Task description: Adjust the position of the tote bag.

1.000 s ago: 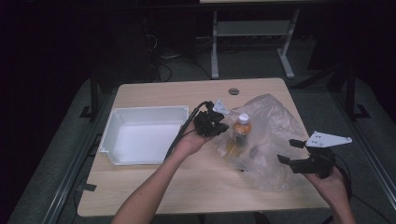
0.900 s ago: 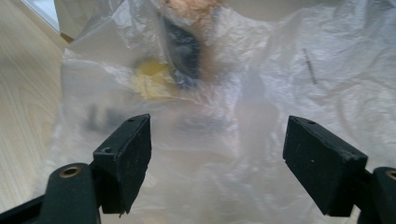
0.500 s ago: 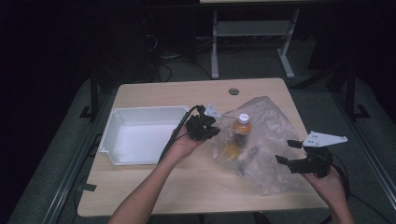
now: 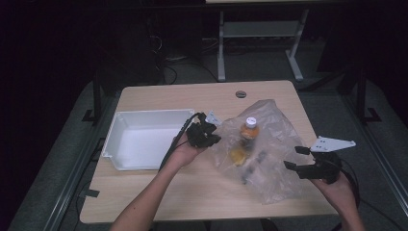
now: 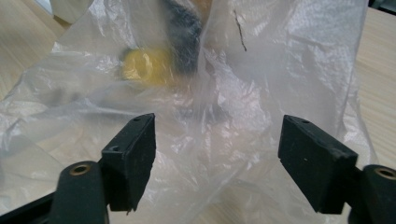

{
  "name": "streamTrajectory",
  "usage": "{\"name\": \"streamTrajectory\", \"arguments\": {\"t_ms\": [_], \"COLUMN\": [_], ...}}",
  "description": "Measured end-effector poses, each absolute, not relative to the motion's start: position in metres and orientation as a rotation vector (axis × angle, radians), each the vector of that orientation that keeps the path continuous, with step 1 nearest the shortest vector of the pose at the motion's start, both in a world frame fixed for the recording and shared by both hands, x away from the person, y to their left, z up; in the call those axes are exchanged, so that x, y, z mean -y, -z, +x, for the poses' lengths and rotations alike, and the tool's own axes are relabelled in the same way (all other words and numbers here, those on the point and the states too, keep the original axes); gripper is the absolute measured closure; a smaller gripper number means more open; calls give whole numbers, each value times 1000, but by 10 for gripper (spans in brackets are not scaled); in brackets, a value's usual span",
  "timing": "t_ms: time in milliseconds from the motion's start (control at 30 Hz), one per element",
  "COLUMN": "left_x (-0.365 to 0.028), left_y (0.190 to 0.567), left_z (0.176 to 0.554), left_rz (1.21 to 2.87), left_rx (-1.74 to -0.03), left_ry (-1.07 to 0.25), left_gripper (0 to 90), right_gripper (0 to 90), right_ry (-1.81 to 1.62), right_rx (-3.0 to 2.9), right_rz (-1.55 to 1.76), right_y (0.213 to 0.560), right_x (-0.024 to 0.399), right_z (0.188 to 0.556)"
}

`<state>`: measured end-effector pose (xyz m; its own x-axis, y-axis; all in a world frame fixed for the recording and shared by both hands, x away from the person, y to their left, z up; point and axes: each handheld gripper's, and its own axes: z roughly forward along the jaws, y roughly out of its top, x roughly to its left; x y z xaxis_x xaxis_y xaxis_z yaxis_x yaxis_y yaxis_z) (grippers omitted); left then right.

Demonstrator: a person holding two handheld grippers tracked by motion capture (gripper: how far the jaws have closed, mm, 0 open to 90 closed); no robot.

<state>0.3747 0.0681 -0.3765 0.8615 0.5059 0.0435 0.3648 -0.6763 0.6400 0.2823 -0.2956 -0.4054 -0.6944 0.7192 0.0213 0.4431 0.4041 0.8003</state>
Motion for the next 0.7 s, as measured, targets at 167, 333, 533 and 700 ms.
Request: {"name": "streamTrajectory", "arguments": {"t_ms": [167,333,533,700], "left_x": [-72,-74,-80,-83], "left_y": [380,383,388,390], "left_z": [374,373,371,371], "left_rz": [2394,2397,2392,2389], "left_rx": [-647,-650,-663,-666], "left_ry": [-274,-262,-250,-233], "left_gripper": [900,900,900,900], "right_gripper": [311,345,401,552], "right_ry": [-1169,-1159,-1141,-1117], "right_rx": [-2352,-2360,-2384,-2426], "right_rz": [1017,1016,1017,999], "right_y": [408,409,411,413], "right_x": [296,298,296,292], "right_z": [282,281,280,281]}}
